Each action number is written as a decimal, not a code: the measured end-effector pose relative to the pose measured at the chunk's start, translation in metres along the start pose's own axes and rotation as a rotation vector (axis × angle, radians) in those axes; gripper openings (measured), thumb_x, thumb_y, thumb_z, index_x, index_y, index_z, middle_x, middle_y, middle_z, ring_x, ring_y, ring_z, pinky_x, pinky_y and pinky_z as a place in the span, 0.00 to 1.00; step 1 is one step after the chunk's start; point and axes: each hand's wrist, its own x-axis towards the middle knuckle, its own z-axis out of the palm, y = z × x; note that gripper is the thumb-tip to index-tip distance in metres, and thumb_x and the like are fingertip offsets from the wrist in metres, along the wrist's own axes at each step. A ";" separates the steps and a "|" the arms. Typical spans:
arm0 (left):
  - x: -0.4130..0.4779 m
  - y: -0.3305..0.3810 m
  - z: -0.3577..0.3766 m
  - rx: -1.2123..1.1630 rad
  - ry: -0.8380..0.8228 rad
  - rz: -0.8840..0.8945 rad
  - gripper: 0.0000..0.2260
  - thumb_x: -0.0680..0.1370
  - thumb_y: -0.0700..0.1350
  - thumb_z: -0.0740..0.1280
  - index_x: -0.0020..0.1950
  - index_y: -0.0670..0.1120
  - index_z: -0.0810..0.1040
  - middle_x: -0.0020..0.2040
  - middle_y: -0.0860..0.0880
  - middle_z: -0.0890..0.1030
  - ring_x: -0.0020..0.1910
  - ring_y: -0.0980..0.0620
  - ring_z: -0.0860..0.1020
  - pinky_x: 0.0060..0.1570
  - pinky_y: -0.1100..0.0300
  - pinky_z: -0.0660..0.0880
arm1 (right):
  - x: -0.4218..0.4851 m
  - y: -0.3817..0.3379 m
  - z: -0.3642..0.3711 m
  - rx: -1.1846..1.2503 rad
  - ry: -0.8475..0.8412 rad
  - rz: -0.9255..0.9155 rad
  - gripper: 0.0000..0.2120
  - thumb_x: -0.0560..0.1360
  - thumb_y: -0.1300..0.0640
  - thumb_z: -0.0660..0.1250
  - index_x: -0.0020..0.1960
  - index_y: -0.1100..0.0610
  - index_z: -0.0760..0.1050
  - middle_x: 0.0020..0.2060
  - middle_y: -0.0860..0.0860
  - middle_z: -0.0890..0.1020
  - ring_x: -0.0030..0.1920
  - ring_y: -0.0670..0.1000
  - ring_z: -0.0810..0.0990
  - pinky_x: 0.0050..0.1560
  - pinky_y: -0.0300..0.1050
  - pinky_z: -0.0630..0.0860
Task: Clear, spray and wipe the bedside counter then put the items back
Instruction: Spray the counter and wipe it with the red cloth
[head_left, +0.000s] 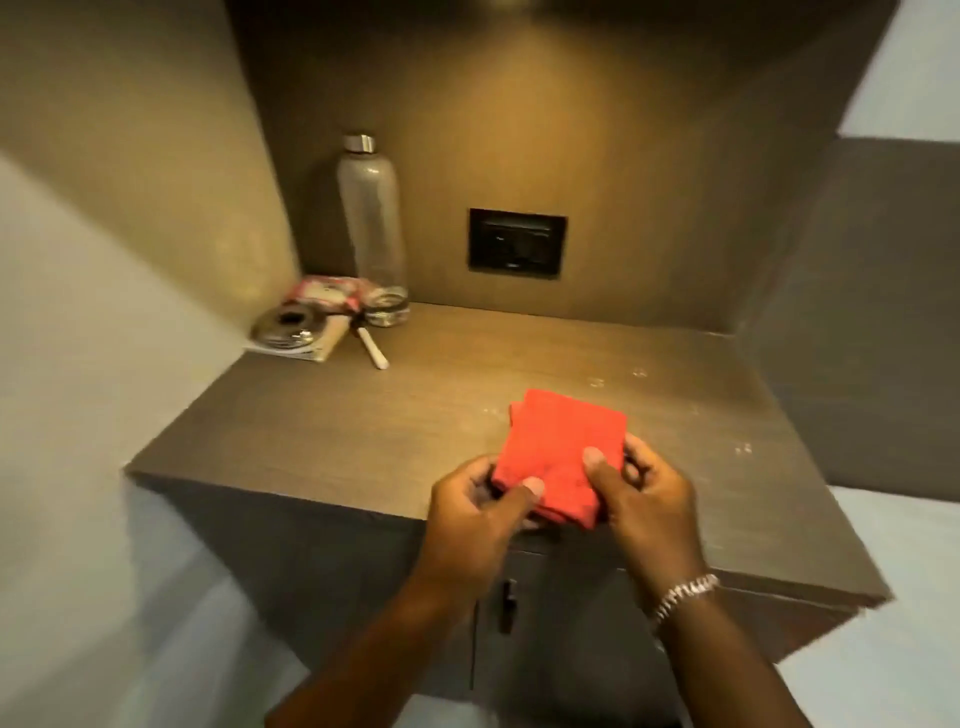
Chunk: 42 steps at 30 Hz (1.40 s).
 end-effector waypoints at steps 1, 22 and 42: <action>0.007 0.005 -0.028 0.085 0.049 0.044 0.09 0.73 0.38 0.71 0.52 0.45 0.80 0.47 0.45 0.86 0.46 0.49 0.84 0.44 0.59 0.81 | 0.000 -0.002 0.034 -0.048 -0.068 -0.026 0.12 0.75 0.66 0.68 0.58 0.59 0.78 0.50 0.57 0.85 0.47 0.52 0.84 0.49 0.49 0.81; 0.122 -0.037 -0.188 1.648 -0.291 0.252 0.34 0.78 0.63 0.46 0.74 0.47 0.33 0.78 0.46 0.37 0.77 0.48 0.37 0.74 0.48 0.38 | 0.033 0.061 0.007 -1.351 0.093 -0.226 0.24 0.75 0.39 0.55 0.69 0.43 0.69 0.77 0.51 0.63 0.76 0.57 0.60 0.73 0.61 0.59; 0.144 -0.045 -0.124 1.542 -0.236 0.253 0.32 0.75 0.58 0.44 0.74 0.48 0.35 0.78 0.49 0.39 0.75 0.55 0.38 0.75 0.52 0.40 | 0.097 0.067 0.093 -1.326 -0.367 -0.442 0.24 0.76 0.40 0.52 0.72 0.35 0.56 0.79 0.51 0.53 0.77 0.65 0.49 0.74 0.66 0.47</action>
